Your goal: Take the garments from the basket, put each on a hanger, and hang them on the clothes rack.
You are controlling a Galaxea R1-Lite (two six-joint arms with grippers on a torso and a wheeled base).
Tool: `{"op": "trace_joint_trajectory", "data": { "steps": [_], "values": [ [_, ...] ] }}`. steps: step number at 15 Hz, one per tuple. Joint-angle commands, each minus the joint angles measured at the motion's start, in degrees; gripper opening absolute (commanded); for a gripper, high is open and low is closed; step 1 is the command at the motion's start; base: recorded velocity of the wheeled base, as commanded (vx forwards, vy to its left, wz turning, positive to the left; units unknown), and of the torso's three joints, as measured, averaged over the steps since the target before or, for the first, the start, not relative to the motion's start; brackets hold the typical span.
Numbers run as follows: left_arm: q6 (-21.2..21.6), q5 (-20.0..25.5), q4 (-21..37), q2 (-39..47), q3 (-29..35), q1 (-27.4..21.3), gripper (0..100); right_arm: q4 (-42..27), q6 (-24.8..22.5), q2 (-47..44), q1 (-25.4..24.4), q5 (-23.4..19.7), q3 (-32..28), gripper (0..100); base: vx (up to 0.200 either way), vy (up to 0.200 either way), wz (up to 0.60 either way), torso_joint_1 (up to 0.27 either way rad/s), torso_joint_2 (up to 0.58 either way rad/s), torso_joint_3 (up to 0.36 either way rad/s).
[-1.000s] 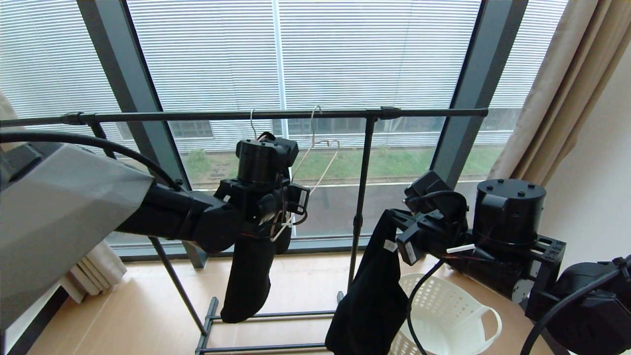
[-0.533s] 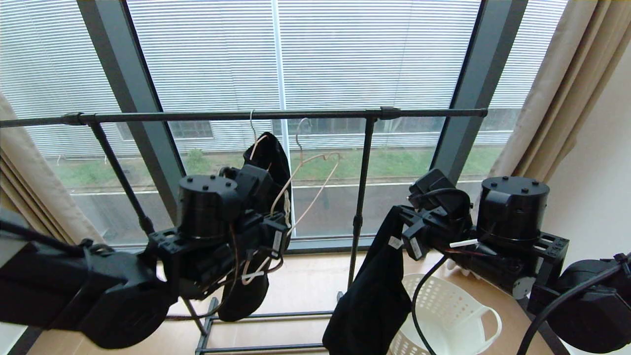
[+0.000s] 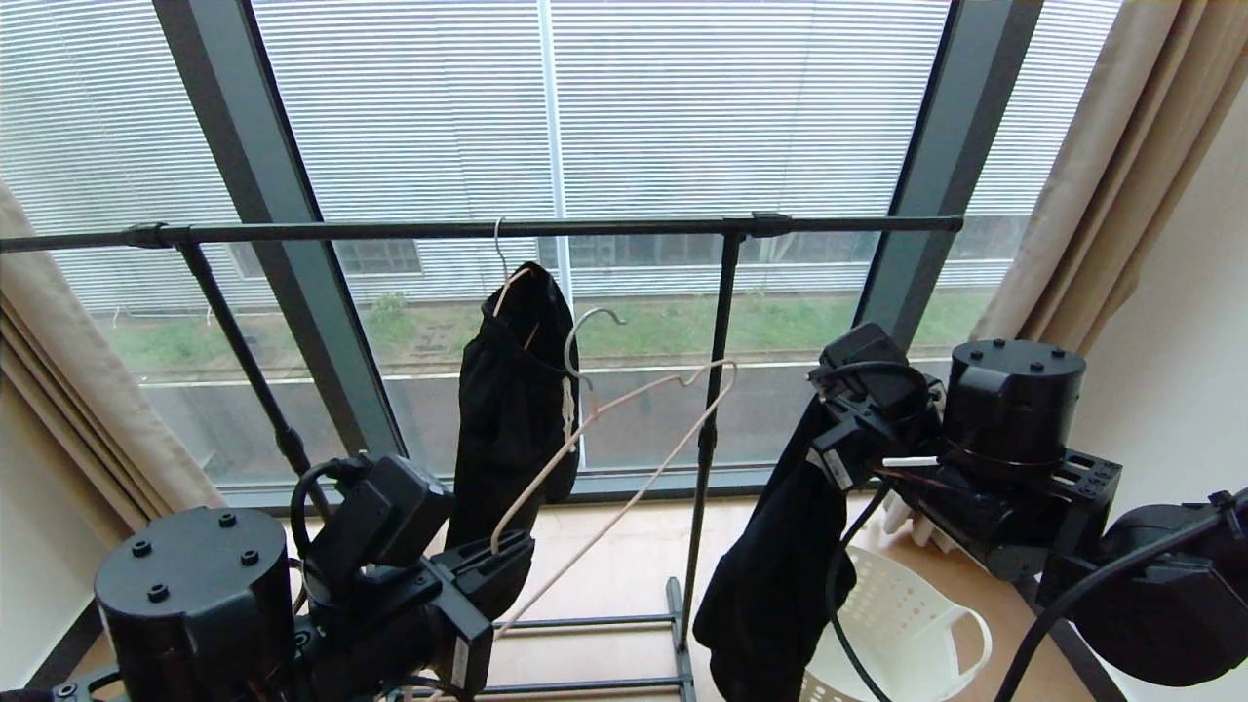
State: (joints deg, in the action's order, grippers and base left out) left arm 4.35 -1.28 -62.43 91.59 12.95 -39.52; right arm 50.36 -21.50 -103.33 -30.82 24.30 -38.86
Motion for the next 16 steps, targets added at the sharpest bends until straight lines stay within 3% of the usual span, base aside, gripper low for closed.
{"op": "trace_joint_trajectory", "data": {
  "steps": [1, 6, 9, 11, 16],
  "values": [
    [0.7, 0.7, -0.2, 0.4, -2.3, 0.0, 0, 0.0, -0.6, -0.1, 0.1, 1.5, -0.7, 0, 0.000, 0.000, 0.00, 0.000, 0.00, 0.000],
    [1.3, 0.8, -0.2, 1.2, -3.2, -0.1, 0, 0.1, -1.3, -2.3, 3.4, 5.9, -4.6, 0, 0.000, 0.000, 0.00, 0.000, 0.00, 0.000],
    [1.4, 6.4, -0.2, 1.0, -4.1, -0.2, 0, 0.2, -1.3, -4.1, 4.1, 8.3, -6.1, 0, 0.000, 0.000, 0.00, 0.000, 0.00, 0.000],
    [1.4, 6.7, -0.4, 2.1, -3.5, -0.2, 0, 3.2, -1.3, -5.1, 3.9, 8.4, -6.0, 0, 0.000, 0.000, 0.00, 0.000, 0.00, 0.000],
    [1.1, 6.7, -6.9, 6.2, -4.4, -1.4, 0, 5.9, -1.4, -7.6, 1.9, 10.2, -6.2, 0, 0.000, 0.000, 0.00, 0.000, 0.00, 0.000]
  ]
}}
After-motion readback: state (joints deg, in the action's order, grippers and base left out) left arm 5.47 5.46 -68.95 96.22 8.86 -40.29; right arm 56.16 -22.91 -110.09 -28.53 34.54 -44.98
